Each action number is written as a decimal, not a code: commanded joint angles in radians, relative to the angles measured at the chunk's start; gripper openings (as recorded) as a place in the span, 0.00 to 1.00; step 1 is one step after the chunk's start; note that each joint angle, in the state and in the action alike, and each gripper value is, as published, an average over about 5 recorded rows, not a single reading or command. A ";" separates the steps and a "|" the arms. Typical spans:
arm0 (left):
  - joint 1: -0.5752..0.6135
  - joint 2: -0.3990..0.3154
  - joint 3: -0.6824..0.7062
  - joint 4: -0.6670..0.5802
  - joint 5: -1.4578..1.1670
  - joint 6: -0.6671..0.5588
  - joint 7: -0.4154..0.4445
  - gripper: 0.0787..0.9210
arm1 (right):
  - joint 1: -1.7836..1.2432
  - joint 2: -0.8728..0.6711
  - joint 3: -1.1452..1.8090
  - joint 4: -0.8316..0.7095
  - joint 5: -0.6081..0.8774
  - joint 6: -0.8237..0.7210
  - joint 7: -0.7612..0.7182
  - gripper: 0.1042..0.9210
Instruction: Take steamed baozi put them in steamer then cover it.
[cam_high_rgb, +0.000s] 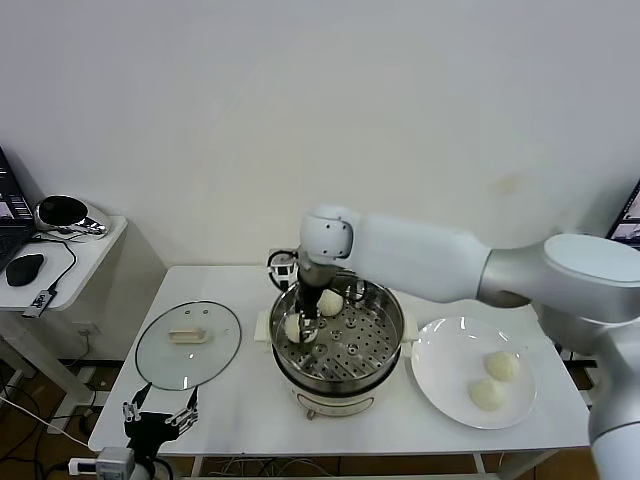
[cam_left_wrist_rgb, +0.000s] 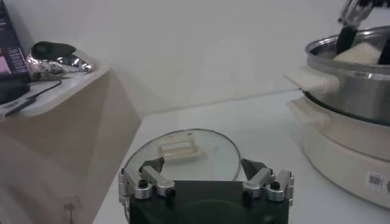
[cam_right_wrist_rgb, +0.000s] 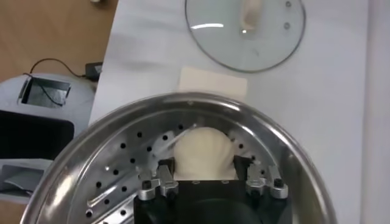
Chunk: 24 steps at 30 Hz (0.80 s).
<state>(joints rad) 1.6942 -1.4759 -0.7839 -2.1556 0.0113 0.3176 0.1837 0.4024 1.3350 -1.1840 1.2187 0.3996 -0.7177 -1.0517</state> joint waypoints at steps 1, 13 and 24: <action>-0.001 -0.001 0.003 0.001 0.000 0.000 0.000 0.88 | -0.032 0.047 -0.008 -0.039 -0.017 -0.008 0.004 0.61; -0.005 -0.004 0.005 0.000 0.001 0.002 0.003 0.88 | 0.056 -0.090 0.020 0.098 -0.029 0.006 -0.013 0.87; -0.011 -0.002 0.026 0.000 0.001 0.009 0.014 0.88 | 0.183 -0.614 0.089 0.384 -0.212 0.214 -0.148 0.88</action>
<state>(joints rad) 1.6828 -1.4785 -0.7608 -2.1564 0.0116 0.3263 0.1978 0.5207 0.9837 -1.1271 1.4638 0.2665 -0.5922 -1.1438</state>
